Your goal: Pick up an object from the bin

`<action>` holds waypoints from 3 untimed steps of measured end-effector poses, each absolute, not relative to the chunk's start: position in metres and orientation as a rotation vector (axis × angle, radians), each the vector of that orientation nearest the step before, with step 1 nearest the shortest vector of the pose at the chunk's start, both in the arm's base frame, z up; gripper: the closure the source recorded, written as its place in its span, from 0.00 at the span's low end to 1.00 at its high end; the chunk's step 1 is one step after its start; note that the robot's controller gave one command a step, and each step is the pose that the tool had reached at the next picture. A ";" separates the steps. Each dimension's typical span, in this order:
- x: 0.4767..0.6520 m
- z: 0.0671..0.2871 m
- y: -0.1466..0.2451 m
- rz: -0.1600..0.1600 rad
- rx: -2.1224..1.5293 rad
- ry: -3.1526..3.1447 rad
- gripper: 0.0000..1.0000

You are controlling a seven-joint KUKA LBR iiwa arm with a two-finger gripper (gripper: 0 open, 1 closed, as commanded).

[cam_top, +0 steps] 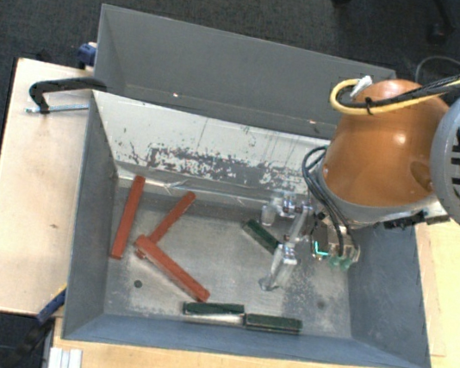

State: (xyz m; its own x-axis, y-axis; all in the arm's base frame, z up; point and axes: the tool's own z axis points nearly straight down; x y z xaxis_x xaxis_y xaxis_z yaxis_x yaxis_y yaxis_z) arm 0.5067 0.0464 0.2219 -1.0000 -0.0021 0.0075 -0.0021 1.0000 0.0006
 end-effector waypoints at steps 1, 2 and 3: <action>0.504 0.148 0.069 -0.002 -0.211 -3.128 0.00; 0.504 0.066 0.138 -0.003 -0.175 -3.130 0.00; 0.506 0.070 0.134 -0.003 -0.186 -3.135 1.00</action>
Offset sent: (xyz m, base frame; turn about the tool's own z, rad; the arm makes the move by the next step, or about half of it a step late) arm -0.0017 0.0205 -0.0706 0.1388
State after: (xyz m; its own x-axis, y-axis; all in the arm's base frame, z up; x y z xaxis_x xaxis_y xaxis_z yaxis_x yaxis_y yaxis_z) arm 0.5059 0.1339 0.0705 -0.9930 0.1180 0.0012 0.1180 0.9930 0.0017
